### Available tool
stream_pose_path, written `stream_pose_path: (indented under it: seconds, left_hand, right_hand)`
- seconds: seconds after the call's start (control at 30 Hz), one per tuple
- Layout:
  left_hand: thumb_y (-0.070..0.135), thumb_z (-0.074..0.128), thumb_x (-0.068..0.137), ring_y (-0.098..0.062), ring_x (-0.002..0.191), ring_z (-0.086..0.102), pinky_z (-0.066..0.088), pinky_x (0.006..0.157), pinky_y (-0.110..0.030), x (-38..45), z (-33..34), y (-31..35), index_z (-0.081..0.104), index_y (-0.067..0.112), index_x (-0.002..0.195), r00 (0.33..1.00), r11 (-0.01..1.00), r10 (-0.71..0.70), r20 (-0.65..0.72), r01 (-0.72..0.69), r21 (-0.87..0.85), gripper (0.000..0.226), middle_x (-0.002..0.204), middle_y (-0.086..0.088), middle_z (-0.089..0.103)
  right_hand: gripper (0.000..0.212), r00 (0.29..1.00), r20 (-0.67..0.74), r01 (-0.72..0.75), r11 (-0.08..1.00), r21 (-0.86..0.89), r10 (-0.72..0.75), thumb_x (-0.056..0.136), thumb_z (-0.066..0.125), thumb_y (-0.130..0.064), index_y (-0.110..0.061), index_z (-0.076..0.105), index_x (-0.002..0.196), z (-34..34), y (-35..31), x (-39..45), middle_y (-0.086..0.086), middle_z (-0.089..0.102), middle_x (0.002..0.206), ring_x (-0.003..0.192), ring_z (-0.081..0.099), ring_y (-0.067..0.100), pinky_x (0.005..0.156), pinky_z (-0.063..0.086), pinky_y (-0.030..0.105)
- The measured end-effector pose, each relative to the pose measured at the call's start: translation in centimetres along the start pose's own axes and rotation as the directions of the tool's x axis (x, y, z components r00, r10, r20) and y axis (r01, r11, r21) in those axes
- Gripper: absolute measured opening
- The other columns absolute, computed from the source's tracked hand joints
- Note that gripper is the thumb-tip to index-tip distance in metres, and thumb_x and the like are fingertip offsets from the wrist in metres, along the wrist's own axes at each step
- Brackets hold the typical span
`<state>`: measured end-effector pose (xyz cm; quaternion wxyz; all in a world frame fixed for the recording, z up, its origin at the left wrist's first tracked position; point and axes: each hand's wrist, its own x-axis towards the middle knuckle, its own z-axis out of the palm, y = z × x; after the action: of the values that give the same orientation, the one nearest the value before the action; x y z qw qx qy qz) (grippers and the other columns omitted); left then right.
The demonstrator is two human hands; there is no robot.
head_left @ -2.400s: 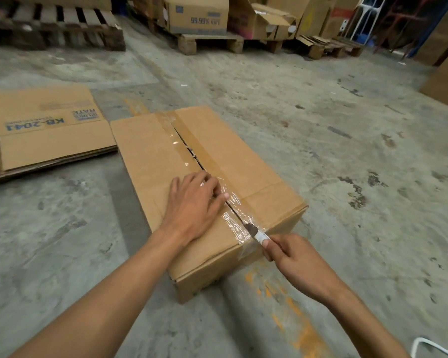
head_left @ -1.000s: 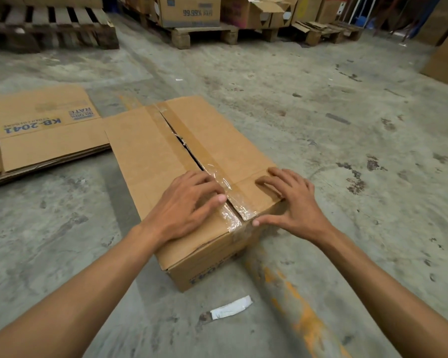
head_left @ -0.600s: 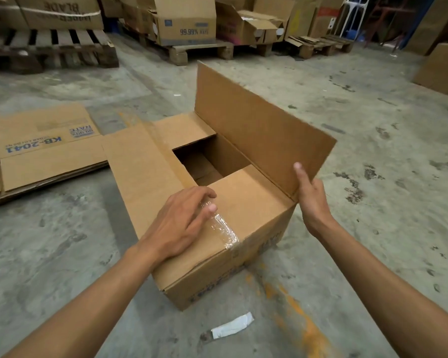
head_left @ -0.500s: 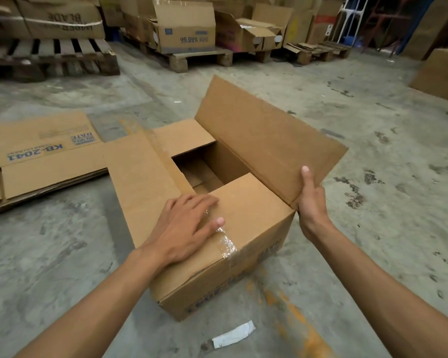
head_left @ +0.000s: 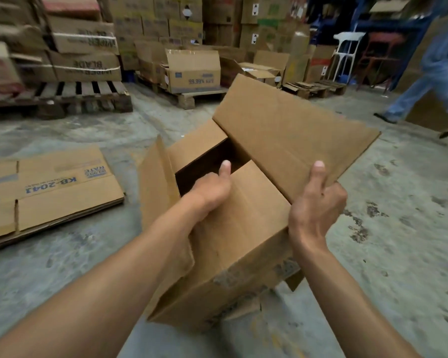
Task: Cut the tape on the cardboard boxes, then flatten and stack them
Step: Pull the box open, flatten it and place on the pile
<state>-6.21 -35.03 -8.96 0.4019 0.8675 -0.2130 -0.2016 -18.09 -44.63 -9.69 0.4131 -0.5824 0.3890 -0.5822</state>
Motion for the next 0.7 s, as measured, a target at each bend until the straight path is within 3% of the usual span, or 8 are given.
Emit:
stream_pose_path:
  seconds: [0.07,0.2,0.27,0.37,0.47,0.57,0.63,0.7]
  left_hand:
    - [0.059,0.019,0.099,-0.029,0.125,0.049,0.038,0.106,-0.04,0.2,0.3,0.5,0.055,0.012,0.134,0.998,0.987,-0.002,-0.065,-0.009,-0.16,0.069,0.137,-0.009,0.054]
    - [0.064,0.038,0.094,-0.018,0.098,0.056,0.039,0.086,-0.034,-0.1,0.2,2.2,0.063,0.023,0.088,0.987,0.827,-0.047,-0.156,-0.049,-0.56,0.048,0.101,0.005,0.062]
    - [0.064,0.041,0.093,-0.015,0.092,0.056,0.041,0.085,-0.034,-0.3,-0.4,2.4,0.06,0.024,0.081,0.963,0.804,-0.038,-0.267,-0.129,-0.58,0.047,0.092,0.007,0.06]
    - [0.071,0.032,0.091,-0.019,0.104,0.059,0.042,0.093,-0.037,-0.4,-1.3,0.2,0.067,0.024,0.097,0.94,0.768,-0.065,-0.336,-0.168,-0.618,0.059,0.104,0.004,0.066]
    - [0.07,0.023,0.093,-0.027,0.124,0.052,0.037,0.105,-0.038,-0.2,-1.5,-3.8,0.056,0.017,0.134,0.864,0.638,-0.325,-0.384,-0.099,-0.763,0.074,0.134,-0.006,0.057]
    - [0.072,0.027,0.092,-0.034,0.123,0.052,0.04,0.107,-0.046,0.0,-0.7,-8.7,0.055,0.008,0.132,0.717,0.508,-0.61,-0.337,0.028,-0.861,0.08,0.137,-0.016,0.054]
    - [0.071,0.027,0.091,-0.037,0.12,0.054,0.042,0.104,-0.049,-0.2,-0.2,-11.1,0.055,0.002,0.129,0.646,0.445,-0.705,-0.292,0.082,-0.892,0.083,0.135,-0.021,0.055]
    - [0.067,0.025,0.093,-0.039,0.119,0.055,0.043,0.103,-0.05,-0.1,-0.3,-12.8,0.053,-0.001,0.13,0.611,0.426,-0.742,-0.277,0.111,-0.898,0.083,0.134,-0.023,0.055]
  right_hand:
    - [0.052,0.994,-0.034,0.104,0.995,-0.006,-0.104,0.097,0.047,-0.039,-0.023,0.033,0.05,-0.3,-1.8,0.3,-0.008,0.032,0.048,0.046,0.034,0.014,0.076,0.031,0.036]
    - [0.047,0.967,-0.092,0.23,0.97,-0.08,-0.237,0.098,0.046,-0.038,-0.024,0.036,0.054,-0.1,-4.6,1.6,-0.005,0.042,0.055,0.066,0.048,0.025,0.078,0.017,0.017]
    - [0.043,0.944,-0.094,0.31,0.947,-0.086,-0.318,0.098,0.045,-0.039,-0.025,0.043,0.057,0.7,-5.1,1.9,-0.008,0.043,0.056,0.066,0.047,0.021,0.079,0.019,0.02]
    - [0.039,0.875,0.042,0.484,0.874,-0.045,-0.483,0.099,0.045,-0.039,-0.015,0.066,0.077,2.8,-4.7,1.0,-0.015,0.043,0.056,0.056,0.043,0.012,0.077,0.024,0.029]
    - [0.032,0.746,0.205,0.659,0.748,-0.084,-0.634,0.1,0.046,-0.036,-0.016,0.071,0.097,5.0,-3.8,-0.9,-0.009,0.054,0.059,0.056,0.045,0.015,0.075,0.031,0.038]
    - [0.032,0.642,0.387,0.741,0.666,-0.088,-0.662,0.098,0.048,-0.041,-0.024,0.069,0.114,6.9,-1.1,-2.6,-0.006,0.069,0.075,0.067,0.057,0.018,0.075,0.029,0.039]
    - [0.042,0.543,0.568,0.754,0.656,-0.006,-0.619,0.091,0.053,-0.053,-0.029,0.064,0.123,7.6,0.7,-3.6,-0.011,0.073,0.098,0.087,0.061,0.017,0.079,0.029,0.041]
    - [0.053,0.441,0.62,0.794,0.604,0.067,-0.649,0.084,0.054,-0.064,-0.028,0.063,0.122,7.0,2.1,-4.3,-0.014,0.069,0.11,0.101,0.054,0.014,0.085,0.029,0.041]
